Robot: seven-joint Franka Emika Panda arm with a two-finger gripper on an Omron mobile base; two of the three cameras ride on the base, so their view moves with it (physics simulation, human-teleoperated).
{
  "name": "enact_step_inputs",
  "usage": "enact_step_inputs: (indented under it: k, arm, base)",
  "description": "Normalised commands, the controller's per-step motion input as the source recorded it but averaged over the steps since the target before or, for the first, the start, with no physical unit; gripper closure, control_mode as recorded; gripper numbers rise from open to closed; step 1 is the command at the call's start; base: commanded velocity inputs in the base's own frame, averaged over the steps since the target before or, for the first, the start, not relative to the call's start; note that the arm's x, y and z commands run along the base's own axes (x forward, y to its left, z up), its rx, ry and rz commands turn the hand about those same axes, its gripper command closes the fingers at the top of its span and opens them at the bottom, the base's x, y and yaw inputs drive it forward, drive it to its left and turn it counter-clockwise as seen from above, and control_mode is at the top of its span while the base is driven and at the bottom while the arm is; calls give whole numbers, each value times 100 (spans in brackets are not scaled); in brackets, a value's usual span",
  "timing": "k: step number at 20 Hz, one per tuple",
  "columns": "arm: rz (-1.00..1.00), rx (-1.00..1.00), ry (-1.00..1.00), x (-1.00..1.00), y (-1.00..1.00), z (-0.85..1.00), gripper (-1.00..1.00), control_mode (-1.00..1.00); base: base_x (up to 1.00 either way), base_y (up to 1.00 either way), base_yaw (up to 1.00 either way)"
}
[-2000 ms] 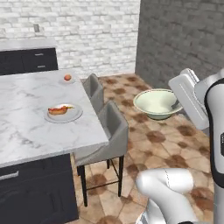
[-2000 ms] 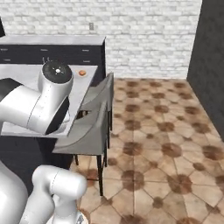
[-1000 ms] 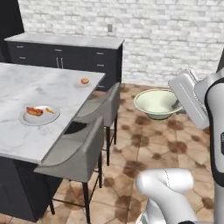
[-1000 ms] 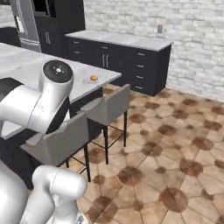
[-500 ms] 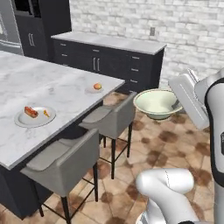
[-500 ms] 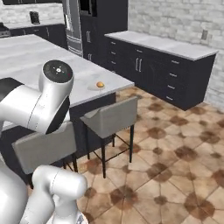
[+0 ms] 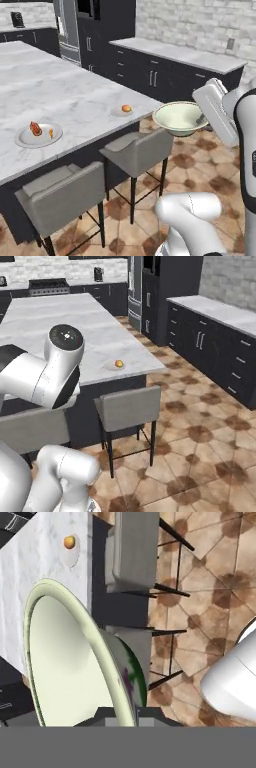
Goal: Take the smaller bowl and place it next to the appetizer plate on the dining counter , and place the larger bowl next to the plate with cooked food.
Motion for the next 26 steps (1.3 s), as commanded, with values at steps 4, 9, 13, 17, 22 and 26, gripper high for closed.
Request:
enact_step_inputs:
  k: [4,9,13,17,22,26]
  arm:
    - [0,0,0,0,0,0,100,100]
    - [0,0,0,0,0,0,100,100]
    - [0,0,0,0,0,0,100,100]
    - [0,0,0,0,0,0,100,100]
    - [0,0,0,0,0,0,100,100]
    - [0,0,0,0,0,0,100,100]
  base:
    - [56,-100,52]
    - [57,-100,51]
    - [72,-72,39]
    - [100,-44,11]
    - [99,-3,-4]
    - [58,0,-1]
